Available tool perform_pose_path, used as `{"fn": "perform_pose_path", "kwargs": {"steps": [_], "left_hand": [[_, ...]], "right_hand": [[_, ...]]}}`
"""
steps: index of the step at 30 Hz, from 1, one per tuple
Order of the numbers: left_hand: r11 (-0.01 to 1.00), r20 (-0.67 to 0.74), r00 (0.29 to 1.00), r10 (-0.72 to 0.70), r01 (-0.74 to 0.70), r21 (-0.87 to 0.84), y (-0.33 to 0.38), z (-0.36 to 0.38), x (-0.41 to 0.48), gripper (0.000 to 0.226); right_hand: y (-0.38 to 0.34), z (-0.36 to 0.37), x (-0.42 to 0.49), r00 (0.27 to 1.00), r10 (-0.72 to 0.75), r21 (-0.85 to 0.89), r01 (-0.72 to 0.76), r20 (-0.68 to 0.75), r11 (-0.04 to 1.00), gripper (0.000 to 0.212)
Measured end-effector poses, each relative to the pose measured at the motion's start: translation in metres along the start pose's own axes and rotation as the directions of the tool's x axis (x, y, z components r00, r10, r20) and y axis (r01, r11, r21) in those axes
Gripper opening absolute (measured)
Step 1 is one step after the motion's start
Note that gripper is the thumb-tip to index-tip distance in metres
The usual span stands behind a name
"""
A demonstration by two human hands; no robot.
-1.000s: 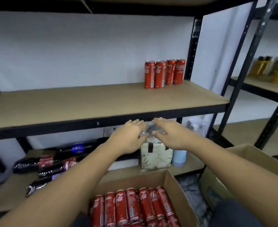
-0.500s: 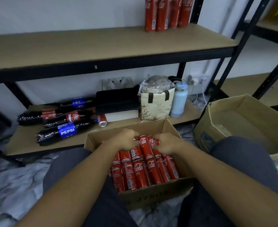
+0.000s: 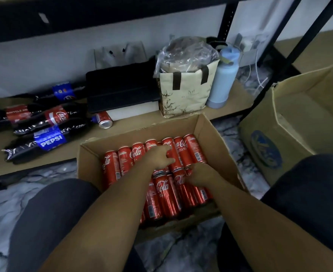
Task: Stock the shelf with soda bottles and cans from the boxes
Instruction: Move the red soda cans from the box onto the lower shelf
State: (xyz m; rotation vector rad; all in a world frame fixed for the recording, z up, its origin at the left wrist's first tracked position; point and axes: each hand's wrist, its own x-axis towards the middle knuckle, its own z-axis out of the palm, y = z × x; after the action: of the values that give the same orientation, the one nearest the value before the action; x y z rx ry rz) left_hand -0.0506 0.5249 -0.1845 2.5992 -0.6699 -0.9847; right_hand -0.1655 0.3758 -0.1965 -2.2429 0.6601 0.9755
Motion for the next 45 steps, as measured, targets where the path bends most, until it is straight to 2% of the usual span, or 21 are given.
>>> {"fn": "perform_pose_path", "kwargs": {"steps": [3, 5, 9, 11, 16, 23, 25, 27, 30, 33, 36, 40, 43, 45], "left_hand": [[0.996, -0.026, 0.999, -0.046, 0.044, -0.073, 0.0, 0.021, 0.03, 0.058], [0.994, -0.075, 0.993, -0.096, 0.091, -0.058, 0.008, 0.033, 0.048, 0.062], [0.97, -0.135, 0.963, -0.235, 0.223, -0.097, 0.023, 0.054, 0.071, 0.103], [0.959, -0.158, 0.949, -0.272, 0.254, -0.127, 0.023, 0.06, 0.075, 0.112], [0.929, -0.232, 0.926, -0.298, 0.226, -0.292, 0.016, 0.06, 0.074, 0.108], [0.852, -0.227, 0.947, -0.228, 0.081, -0.517, 0.011, 0.031, 0.036, 0.11], [0.865, -0.241, 0.954, -0.181, 0.038, -0.5, 0.011, 0.021, 0.021, 0.117], [0.908, -0.298, 0.947, -0.121, -0.016, -0.418, 0.015, 0.013, 0.007, 0.114], [0.932, -0.364, 0.929, -0.061, -0.077, -0.354, 0.022, 0.009, -0.014, 0.091], [0.929, -0.364, 0.93, -0.045, -0.094, -0.357, 0.031, 0.01, -0.033, 0.07], [0.954, -0.343, 0.939, -0.014, -0.09, -0.286, 0.038, 0.018, -0.049, 0.055], [0.97, -0.33, 0.944, 0.027, -0.104, -0.218, 0.043, 0.031, -0.066, 0.056], [0.98, -0.325, 0.944, 0.059, -0.117, -0.16, 0.045, 0.038, -0.074, 0.07], [0.984, -0.318, 0.946, 0.067, -0.114, -0.134, 0.045, 0.042, -0.076, 0.071]], "right_hand": [[0.005, 0.015, 0.028, 1.0, 0.024, 0.064, -0.024, 0.001, 0.998, 0.073], [0.003, 0.027, 0.04, 1.0, 0.029, 0.086, -0.029, -0.005, 0.996, 0.075], [-0.002, 0.046, 0.052, 0.993, 0.053, 0.041, -0.049, -0.106, 0.998, 0.085], [-0.001, 0.05, 0.055, 0.988, 0.038, 0.021, -0.035, -0.149, 0.999, 0.082], [0.003, 0.046, 0.054, 0.986, 0.031, 0.144, -0.007, -0.164, 0.99, 0.08], [-0.001, 0.035, 0.03, 0.986, 0.011, 0.255, 0.033, -0.168, 0.966, 0.07], [-0.004, 0.03, 0.017, 0.977, 0.013, 0.28, 0.049, -0.214, 0.959, 0.073], [-0.005, 0.023, 0.004, 0.96, 0.016, 0.279, 0.065, -0.278, 0.958, 0.068], [-0.008, 0.007, -0.014, 0.929, -0.024, 0.243, 0.121, -0.37, 0.963, 0.055], [-0.006, -0.006, -0.032, 0.896, -0.035, 0.209, 0.141, -0.442, 0.968, 0.049], [0.0, -0.009, -0.046, 0.867, -0.056, 0.138, 0.142, -0.495, 0.98, 0.047], [0.008, -0.006, -0.056, 0.858, -0.081, 0.131, 0.17, -0.507, 0.977, 0.048], [0.012, -0.002, -0.059, 0.848, -0.094, 0.117, 0.181, -0.522, 0.977, 0.053], [0.014, 0.001, -0.059, 0.838, -0.106, 0.091, 0.182, -0.535, 0.979, 0.056]]}}
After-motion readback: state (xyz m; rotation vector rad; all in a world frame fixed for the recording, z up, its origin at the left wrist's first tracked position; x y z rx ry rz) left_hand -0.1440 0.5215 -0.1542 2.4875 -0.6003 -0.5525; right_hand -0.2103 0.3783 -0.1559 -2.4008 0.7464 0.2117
